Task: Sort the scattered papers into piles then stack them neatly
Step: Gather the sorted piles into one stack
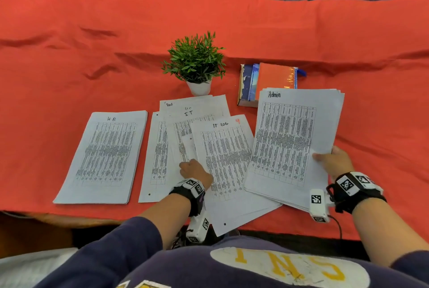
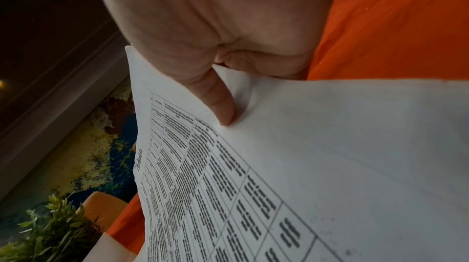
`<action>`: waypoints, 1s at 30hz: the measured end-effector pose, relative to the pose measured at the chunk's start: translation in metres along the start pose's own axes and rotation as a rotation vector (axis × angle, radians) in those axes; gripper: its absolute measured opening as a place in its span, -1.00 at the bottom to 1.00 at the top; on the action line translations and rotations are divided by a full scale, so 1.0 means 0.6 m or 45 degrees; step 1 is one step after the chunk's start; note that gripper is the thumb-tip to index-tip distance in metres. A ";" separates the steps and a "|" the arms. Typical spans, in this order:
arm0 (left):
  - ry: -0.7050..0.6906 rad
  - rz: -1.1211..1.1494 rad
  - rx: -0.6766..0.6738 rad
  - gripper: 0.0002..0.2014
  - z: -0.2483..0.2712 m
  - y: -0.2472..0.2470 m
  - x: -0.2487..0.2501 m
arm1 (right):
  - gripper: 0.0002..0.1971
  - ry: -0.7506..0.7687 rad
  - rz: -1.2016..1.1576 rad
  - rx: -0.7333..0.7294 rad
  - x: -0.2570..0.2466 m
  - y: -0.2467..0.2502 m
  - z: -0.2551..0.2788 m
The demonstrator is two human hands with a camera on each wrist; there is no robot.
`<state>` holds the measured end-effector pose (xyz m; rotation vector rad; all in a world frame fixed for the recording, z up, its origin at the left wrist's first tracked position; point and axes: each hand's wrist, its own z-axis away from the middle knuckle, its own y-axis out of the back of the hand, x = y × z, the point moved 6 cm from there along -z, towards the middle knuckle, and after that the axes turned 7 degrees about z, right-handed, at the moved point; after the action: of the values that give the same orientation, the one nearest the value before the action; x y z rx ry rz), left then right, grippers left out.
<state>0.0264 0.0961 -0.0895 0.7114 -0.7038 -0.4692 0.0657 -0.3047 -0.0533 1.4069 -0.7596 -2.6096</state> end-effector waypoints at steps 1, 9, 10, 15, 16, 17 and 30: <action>0.027 0.040 0.000 -0.48 -0.004 0.001 0.000 | -0.60 -0.004 -0.006 -0.001 0.001 -0.001 0.001; -0.078 0.402 0.001 -0.81 -0.021 0.004 0.014 | -0.56 -0.012 0.021 -0.011 0.012 -0.001 -0.001; -0.084 0.461 0.027 -0.82 -0.020 0.003 0.016 | -0.57 -0.010 0.020 -0.012 0.011 -0.002 0.000; -0.047 0.723 0.017 -0.36 -0.017 -0.010 0.032 | -0.57 0.000 0.030 -0.020 0.004 -0.006 0.013; -0.049 0.698 -0.026 -0.35 -0.018 -0.018 0.035 | -0.58 -0.009 0.032 -0.027 0.005 -0.008 0.013; -0.069 0.632 -0.076 -0.40 -0.018 -0.024 0.038 | -0.59 -0.013 0.038 -0.030 0.005 -0.009 0.012; -0.550 0.696 0.093 -0.71 0.040 0.186 0.123 | -0.59 -0.064 -0.022 0.099 -0.008 0.061 -0.017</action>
<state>0.0765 0.1163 0.0354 0.4570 -1.2817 -0.0888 0.0709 -0.3390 -0.0377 1.3776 -0.8681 -2.6654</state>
